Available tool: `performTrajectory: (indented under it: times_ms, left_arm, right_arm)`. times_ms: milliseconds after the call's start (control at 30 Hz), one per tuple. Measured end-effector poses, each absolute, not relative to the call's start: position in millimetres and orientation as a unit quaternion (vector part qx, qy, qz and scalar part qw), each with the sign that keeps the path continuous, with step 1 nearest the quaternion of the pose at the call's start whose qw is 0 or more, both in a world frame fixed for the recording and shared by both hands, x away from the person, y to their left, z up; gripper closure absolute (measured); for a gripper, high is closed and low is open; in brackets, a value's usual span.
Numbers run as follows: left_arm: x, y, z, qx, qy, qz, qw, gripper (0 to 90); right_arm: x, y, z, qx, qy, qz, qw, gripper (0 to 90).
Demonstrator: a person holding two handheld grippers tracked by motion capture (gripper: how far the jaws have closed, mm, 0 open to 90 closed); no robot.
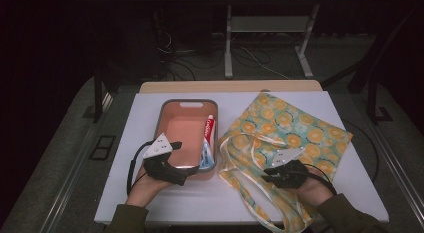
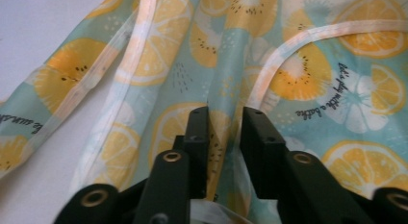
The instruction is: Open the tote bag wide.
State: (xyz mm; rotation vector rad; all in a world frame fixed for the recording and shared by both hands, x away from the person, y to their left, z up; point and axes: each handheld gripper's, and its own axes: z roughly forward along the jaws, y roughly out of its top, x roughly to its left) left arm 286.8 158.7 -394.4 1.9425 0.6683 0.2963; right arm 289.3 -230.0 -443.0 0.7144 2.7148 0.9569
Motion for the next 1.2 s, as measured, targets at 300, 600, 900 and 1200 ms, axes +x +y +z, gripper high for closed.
performTrajectory:
  times_ms: [300,600,900,1200]
  left_arm:
    - [286.9,158.9,-394.2,0.805,0.278,0.123,0.509,0.0]
    - [287.0,158.9,-393.9,0.804,0.278,0.123,0.510,0.0]
    - [288.1,158.0,-393.6,0.806,0.278,0.122,0.508,0.0]
    - [288.4,162.6,-379.4,0.802,0.272,0.129,0.516,0.0]
  right_arm:
    - [293.5,-235.5,-440.9,0.246,0.906,0.336,0.079,88.8]
    - [303.9,-255.6,-422.4,0.273,0.877,0.384,0.097,89.0]
    - [328.1,-272.4,-399.9,0.306,0.839,0.429,0.133,89.2]
    - [343.1,-284.0,-386.0,0.330,0.810,0.462,0.146,89.2]
